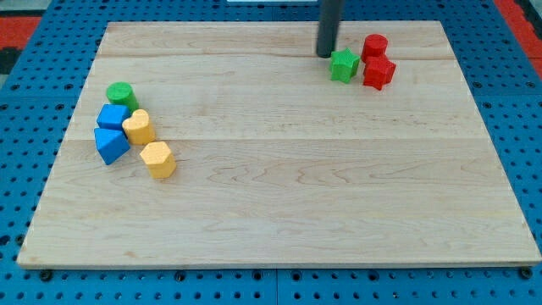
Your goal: Slide the green circle diagonally top right to the yellow hexagon
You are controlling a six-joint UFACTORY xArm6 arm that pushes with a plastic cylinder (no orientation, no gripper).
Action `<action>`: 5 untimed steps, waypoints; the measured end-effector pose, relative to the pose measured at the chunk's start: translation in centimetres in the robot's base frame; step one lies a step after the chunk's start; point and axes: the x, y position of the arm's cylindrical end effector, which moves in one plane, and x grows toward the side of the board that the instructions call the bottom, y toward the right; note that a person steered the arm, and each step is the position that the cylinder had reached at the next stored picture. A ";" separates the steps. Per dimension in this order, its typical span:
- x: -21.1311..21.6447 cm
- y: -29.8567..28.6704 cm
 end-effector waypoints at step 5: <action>13.4 -33.9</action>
